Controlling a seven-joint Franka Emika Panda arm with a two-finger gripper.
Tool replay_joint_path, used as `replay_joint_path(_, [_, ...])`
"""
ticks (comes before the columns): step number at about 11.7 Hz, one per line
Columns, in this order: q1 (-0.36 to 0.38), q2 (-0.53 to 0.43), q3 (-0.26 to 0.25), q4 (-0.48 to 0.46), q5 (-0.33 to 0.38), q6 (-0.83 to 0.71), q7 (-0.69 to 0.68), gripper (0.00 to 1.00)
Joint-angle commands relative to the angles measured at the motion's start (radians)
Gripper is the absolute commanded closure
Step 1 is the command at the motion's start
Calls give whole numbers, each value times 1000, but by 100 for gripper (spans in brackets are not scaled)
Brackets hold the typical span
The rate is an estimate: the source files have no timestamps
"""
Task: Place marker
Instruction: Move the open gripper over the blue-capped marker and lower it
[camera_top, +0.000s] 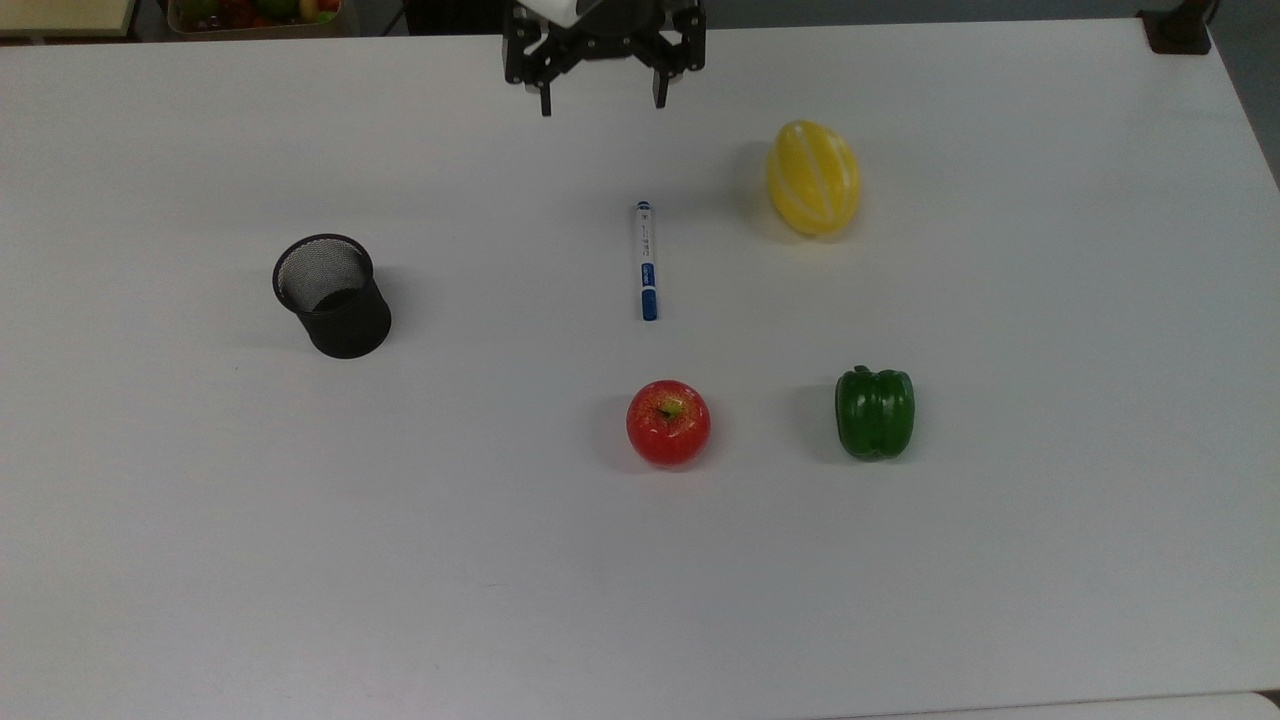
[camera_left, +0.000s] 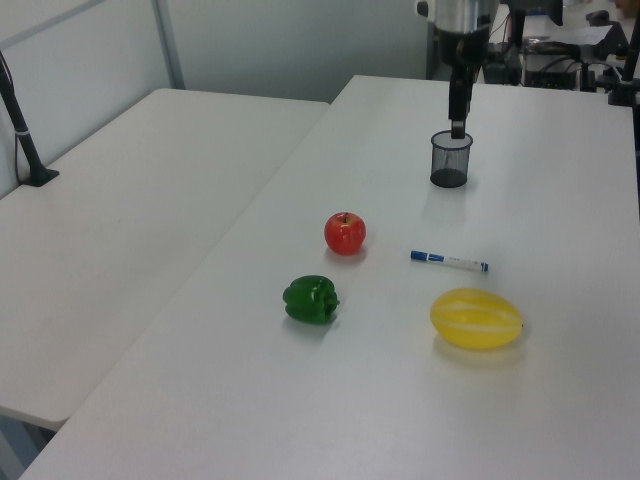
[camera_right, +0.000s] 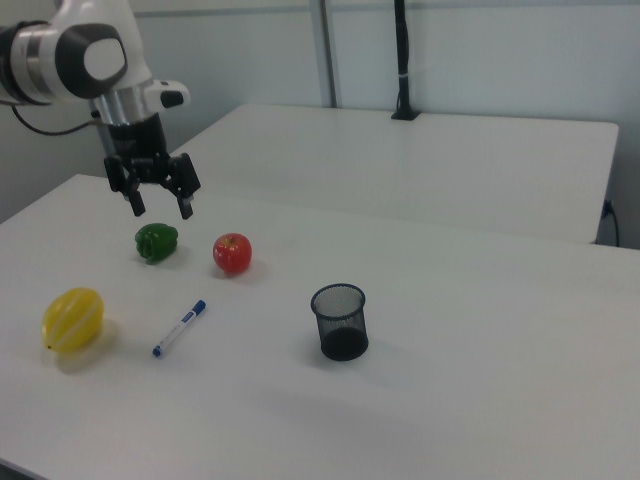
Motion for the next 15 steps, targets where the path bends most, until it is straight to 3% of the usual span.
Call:
replay_joint_path(1, [9, 2, -4, -121, 16, 143, 84, 0])
replay_joint_path(7, [43, 69, -4, -219, 7, 281, 101, 0])
replay_joint_path(15, [81, 232, -4, -213, -51, 387, 219, 0])
